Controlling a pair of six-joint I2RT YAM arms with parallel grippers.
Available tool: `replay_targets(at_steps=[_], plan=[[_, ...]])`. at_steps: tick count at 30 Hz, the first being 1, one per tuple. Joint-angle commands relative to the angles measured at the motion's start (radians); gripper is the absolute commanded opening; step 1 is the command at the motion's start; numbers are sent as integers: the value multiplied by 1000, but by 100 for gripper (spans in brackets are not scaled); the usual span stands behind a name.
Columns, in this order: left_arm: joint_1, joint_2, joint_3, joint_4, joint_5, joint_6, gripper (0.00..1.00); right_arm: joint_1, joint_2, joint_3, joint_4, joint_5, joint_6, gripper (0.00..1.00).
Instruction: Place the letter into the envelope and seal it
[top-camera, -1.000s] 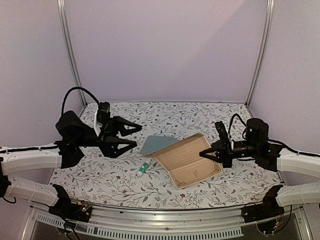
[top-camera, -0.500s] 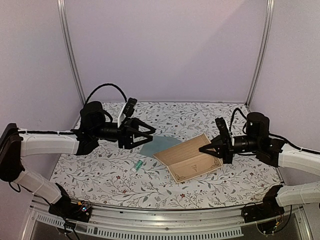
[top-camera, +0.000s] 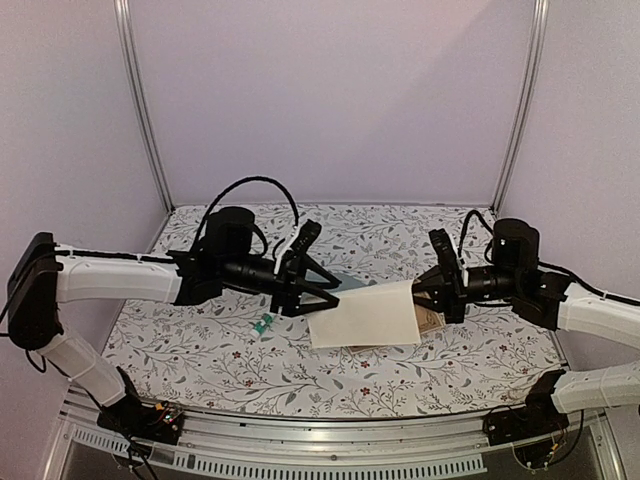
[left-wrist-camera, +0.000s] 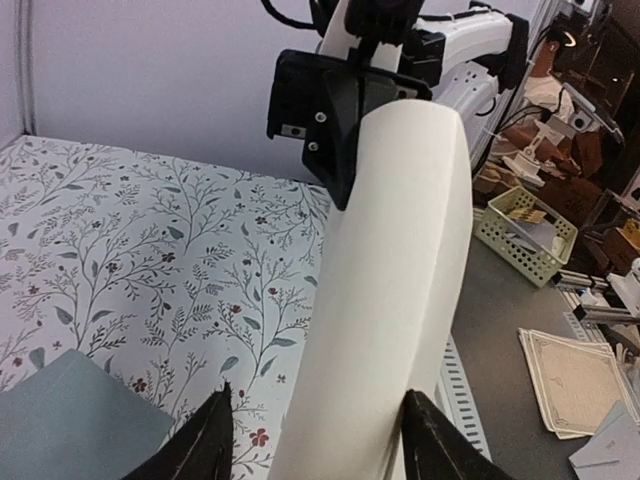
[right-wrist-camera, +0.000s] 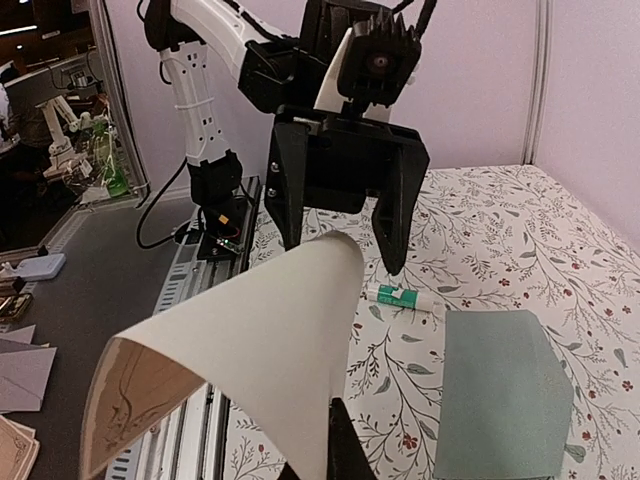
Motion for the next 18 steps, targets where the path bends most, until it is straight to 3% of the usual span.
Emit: replay_targets(at_steps=[1, 4, 7, 12, 18], plan=[[3, -42, 2, -67, -320, 30, 57, 6, -38, 28, -16, 73, 27, 0], [8, -88, -7, -152, -750, 10, 60, 7, -60, 16, -22, 184, 57, 0], [18, -119, -33, -215, -941, 5, 64, 7, -85, -5, -27, 244, 85, 0], [27, -114, -78, -336, -1096, -88, 66, 6, -140, -57, 10, 356, 137, 0], [97, -146, -202, -349, -1063, -203, 63, 7, -169, -67, 33, 459, 225, 0]])
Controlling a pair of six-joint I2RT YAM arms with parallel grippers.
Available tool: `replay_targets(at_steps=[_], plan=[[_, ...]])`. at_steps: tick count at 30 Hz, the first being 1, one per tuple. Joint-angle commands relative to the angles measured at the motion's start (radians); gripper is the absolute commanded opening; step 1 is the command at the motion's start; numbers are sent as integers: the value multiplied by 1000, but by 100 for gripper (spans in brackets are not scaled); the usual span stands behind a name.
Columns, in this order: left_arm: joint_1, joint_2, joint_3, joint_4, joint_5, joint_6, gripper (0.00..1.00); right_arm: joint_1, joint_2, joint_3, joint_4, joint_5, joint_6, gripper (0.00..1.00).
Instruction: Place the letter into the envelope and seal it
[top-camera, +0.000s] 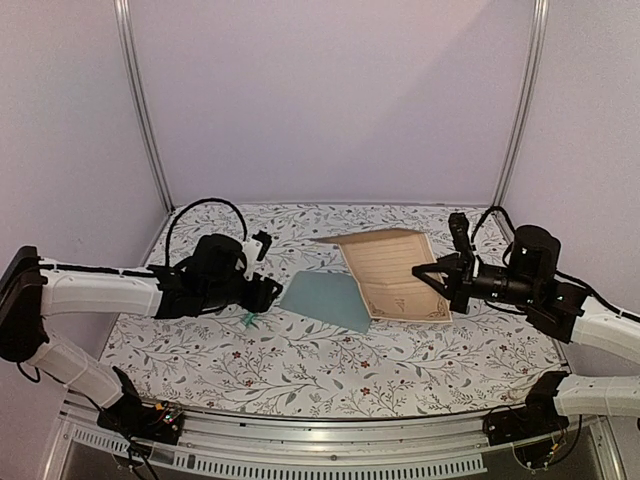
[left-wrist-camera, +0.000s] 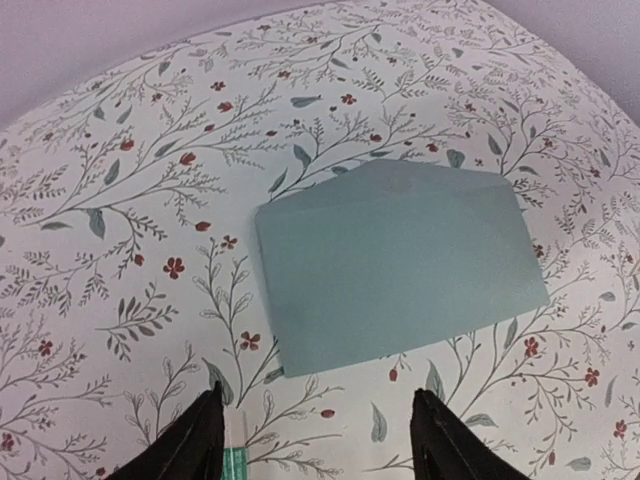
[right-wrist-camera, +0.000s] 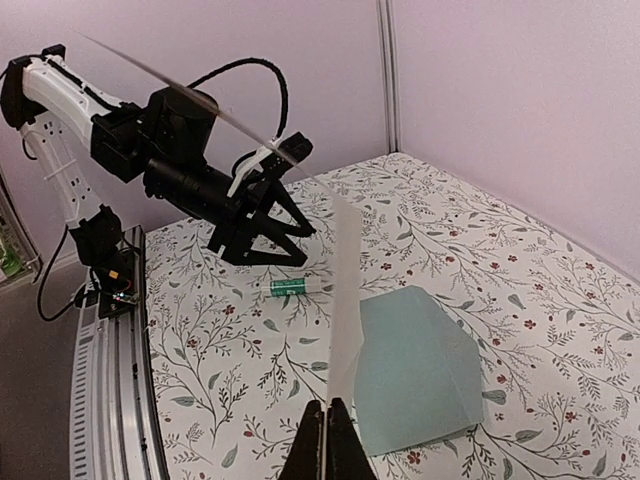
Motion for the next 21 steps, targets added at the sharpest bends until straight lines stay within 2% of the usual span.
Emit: replay_targets(at_steps=[1, 9, 15, 21], plan=[[73, -26, -71, -63, -36, -109, 62, 6, -17, -6, 39, 112, 81, 0], [148, 111, -82, -69, 8, -148, 57, 6, -41, -6, 48, 136, 138, 0], [166, 233, -45, -132, -64, -184, 50, 6, -66, -19, 49, 115, 156, 0], [168, 261, -43, -130, -62, -205, 44, 5, -90, -18, 46, 102, 160, 0]])
